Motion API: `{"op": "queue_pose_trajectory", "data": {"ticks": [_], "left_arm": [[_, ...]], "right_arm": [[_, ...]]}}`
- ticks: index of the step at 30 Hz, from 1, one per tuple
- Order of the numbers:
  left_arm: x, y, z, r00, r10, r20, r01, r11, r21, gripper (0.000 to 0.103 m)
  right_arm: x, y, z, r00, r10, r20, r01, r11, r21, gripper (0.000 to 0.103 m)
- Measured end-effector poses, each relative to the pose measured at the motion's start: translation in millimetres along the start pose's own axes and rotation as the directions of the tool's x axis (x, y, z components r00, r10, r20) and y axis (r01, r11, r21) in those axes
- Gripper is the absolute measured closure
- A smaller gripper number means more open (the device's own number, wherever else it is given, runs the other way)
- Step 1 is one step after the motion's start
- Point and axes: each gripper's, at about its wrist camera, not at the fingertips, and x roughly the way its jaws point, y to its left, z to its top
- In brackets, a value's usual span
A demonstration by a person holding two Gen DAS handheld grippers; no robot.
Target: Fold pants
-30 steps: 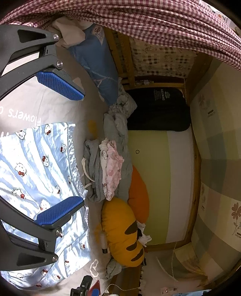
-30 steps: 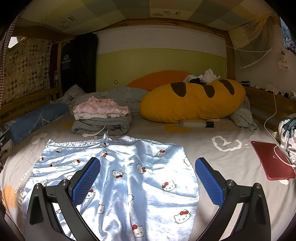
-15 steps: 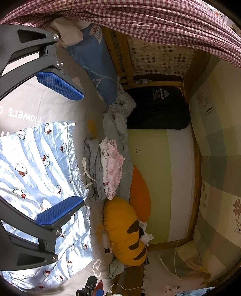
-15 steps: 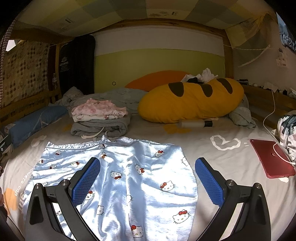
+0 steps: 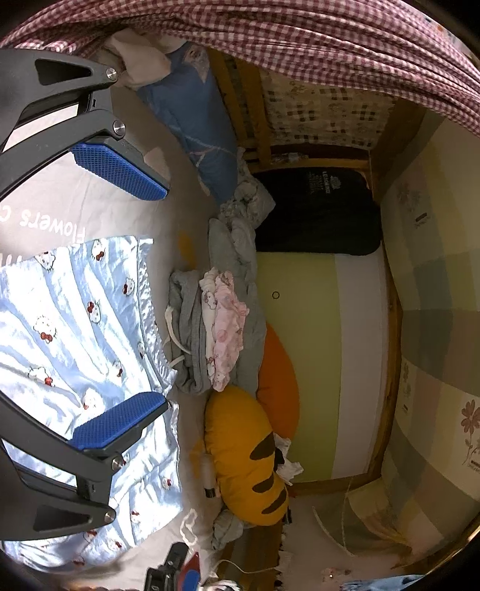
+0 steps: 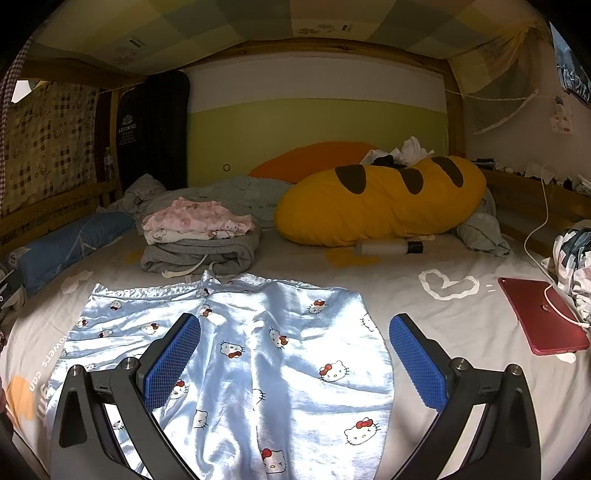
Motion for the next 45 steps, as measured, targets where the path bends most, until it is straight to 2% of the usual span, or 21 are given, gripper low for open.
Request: {"op": "queue_pose_trajectory", "data": {"ticks": [23,25,29,35,39,43,45], "left_arm": [[-3,7,3,1.000,0.012,0.015,-0.012,1.000,-0.001,0.000],[-4,8,4,1.000,0.015,0.018,-0.015,1.000,0.002,0.000],[-3,7,4,1.000,0.014,0.017,-0.014,1.000,0.003,0.000],[-5,4,4,1.000,0.003,0.018,-0.003,1.000,-0.003,0.000],[-8,7,5,1.000,0.012,0.020,-0.011,1.000,-0.015,0.000],[-14,14,6,0.999,0.018,0.031,-0.017,1.000,-0.023,0.000],[-19,21,7,0.998,0.036,0.047,-0.035,0.999,-0.018,0.000]], "right_arm": [[0,-5,0,1.000,-0.029,0.008,0.029,1.000,-0.002,0.001],[-2,-5,0,0.999,-0.042,0.019,0.042,0.999,-0.004,0.001],[-6,-3,-3,0.987,-0.133,0.085,0.135,0.991,-0.020,0.001],[-11,-1,-1,0.982,-0.161,0.101,0.165,0.986,-0.032,0.001],[-26,4,4,0.969,-0.184,0.165,0.189,0.982,-0.019,0.001],[-33,18,6,0.978,-0.122,0.169,0.133,0.990,-0.051,0.001],[-32,33,5,0.986,-0.078,0.147,0.095,0.989,-0.116,0.001]]}}
